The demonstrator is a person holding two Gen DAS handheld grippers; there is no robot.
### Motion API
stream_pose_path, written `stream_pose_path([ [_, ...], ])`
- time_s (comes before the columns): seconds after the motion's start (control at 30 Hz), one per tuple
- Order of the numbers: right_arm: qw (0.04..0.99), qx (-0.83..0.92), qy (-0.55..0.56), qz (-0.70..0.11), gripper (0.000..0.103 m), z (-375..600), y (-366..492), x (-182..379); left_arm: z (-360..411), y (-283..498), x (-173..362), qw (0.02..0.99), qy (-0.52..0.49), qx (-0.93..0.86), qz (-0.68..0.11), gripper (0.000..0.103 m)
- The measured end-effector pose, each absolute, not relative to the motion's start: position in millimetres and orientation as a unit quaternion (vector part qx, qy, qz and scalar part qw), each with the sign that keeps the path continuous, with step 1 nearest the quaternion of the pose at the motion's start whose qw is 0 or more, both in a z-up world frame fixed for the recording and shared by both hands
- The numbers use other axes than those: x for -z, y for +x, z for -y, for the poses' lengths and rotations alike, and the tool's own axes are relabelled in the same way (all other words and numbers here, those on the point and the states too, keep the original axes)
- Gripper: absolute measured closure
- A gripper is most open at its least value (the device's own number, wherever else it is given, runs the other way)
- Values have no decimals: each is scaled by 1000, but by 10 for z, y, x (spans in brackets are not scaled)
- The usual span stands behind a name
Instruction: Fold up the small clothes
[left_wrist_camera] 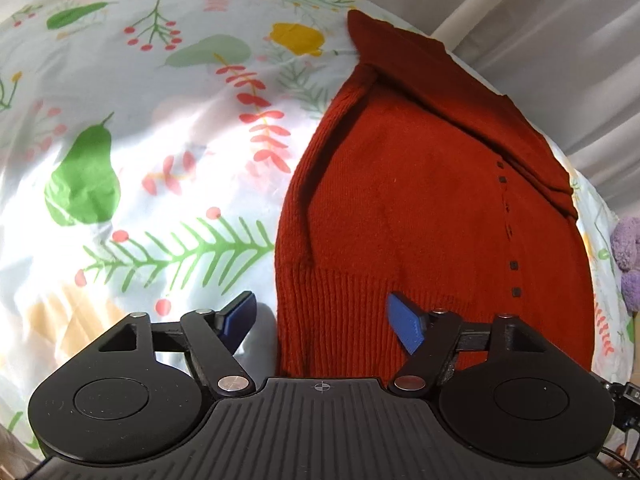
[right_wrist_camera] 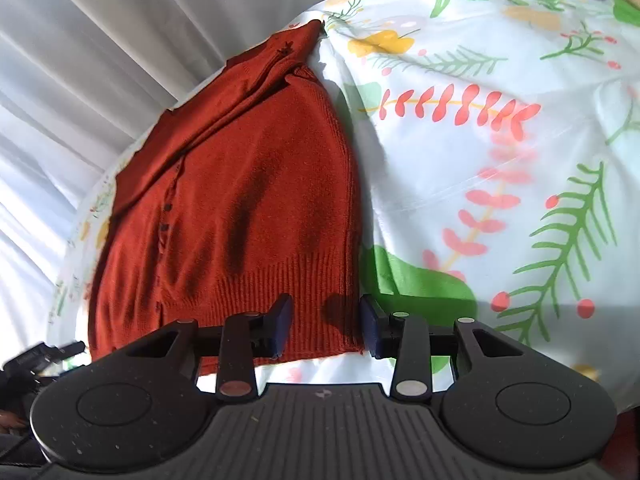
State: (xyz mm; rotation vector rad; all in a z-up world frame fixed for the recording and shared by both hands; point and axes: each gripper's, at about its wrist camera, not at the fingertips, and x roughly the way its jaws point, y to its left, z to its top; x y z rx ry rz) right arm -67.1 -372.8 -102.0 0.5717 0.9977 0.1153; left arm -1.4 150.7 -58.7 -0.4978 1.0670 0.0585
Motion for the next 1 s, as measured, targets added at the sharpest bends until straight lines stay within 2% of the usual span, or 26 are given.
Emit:
stream_pose_path([
  [0.03,835,-59,279,-471,68,3743,-661,1032,-1530,-25,610,826,-247,-27,-506,40],
  [0.17,823,-68,297,-479,81,3754,-639,1090,-1578,-58,636,813,-276,-17,-512,52],
  [0.2,822,-70,299,-480,82,3761,-639,1096,-1580,-71,645,810,-281,-13,-514,54],
  [0.3,809,-77,326,-483,86,3819,-649,1141,-1563,-66,661,808,-273,-7,-522,66],
  [0.4,792,-77,362,-486,88,3896,-656,1195,-1585,-60,672,805,-272,-8,-527,73],
  [0.5,776,-76,396,-486,92,3965,-659,1273,-1620,-52,698,799,-278,-10,-534,92],
  [0.57,773,-72,401,-486,98,3975,-664,1298,-1623,-63,702,798,-282,-11,-532,93],
  [0.73,771,-88,423,-468,98,4019,-684,1274,-1618,-91,553,807,-313,-1,-501,95],
  [1.0,782,-148,450,-404,98,4059,-461,1019,-1696,181,37,835,-386,35,-391,95],
])
